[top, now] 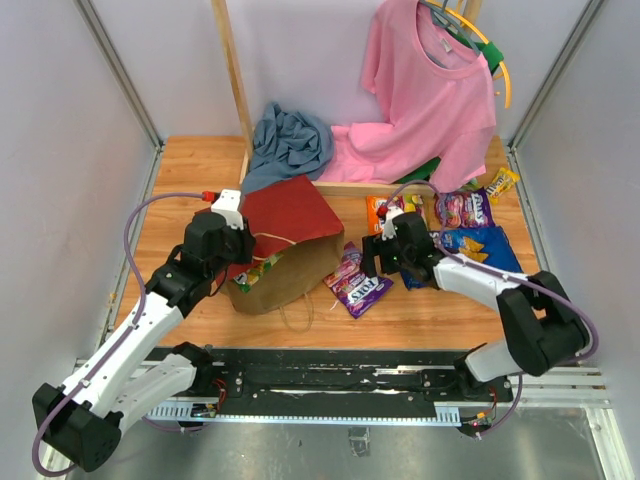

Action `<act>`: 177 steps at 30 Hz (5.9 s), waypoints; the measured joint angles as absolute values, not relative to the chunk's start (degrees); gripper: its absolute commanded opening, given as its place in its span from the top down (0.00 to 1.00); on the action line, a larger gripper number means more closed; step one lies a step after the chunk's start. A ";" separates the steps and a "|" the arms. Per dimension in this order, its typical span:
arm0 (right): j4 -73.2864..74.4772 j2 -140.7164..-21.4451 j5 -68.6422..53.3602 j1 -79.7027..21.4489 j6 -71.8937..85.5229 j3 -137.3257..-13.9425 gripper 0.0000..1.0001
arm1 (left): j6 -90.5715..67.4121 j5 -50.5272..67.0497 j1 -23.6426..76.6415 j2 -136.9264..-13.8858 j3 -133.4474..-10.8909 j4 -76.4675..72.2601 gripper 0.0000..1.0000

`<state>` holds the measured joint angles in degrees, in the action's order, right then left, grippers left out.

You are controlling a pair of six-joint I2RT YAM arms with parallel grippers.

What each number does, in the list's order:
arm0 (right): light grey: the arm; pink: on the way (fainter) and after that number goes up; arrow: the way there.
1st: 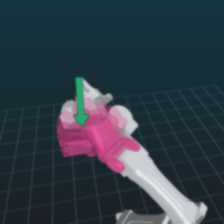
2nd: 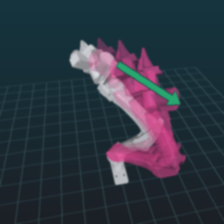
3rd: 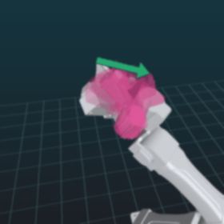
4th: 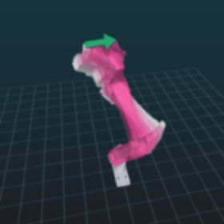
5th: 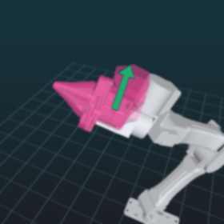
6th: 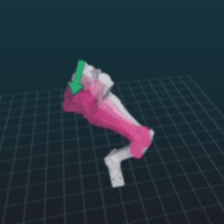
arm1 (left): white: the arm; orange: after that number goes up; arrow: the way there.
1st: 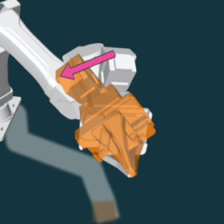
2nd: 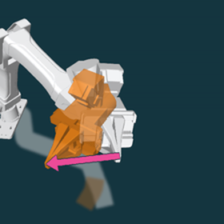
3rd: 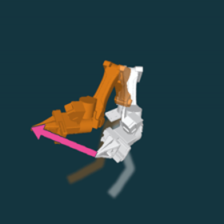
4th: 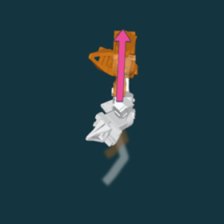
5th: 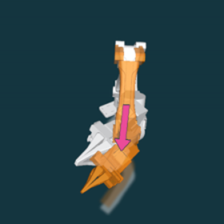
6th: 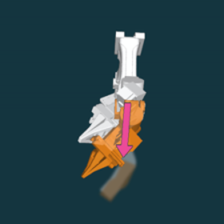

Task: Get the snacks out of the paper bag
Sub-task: Adjust the snack at the center of the board, then adjust the paper bag at the center of the board.

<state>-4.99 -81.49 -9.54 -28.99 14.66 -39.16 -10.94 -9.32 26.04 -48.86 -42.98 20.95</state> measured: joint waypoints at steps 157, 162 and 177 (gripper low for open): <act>3.68 -78.43 -10.09 -62.26 2.59 -67.16 0.99 | -53.65 -39.70 21.65 -48.82 -27.27 14.74 0.60; 3.70 -78.70 -10.50 -62.26 2.72 -67.16 0.99 | -52.29 -29.76 11.77 -47.53 -24.08 10.13 0.45; 3.75 -80.18 -10.59 -62.28 2.74 -67.64 0.99 | -49.78 -18.17 5.32 -43.97 -20.12 4.25 0.75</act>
<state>3.75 -80.18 -10.59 -62.28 2.74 -67.64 -49.78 -18.17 5.32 -43.97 -20.12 4.25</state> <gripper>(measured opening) 0.014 0.345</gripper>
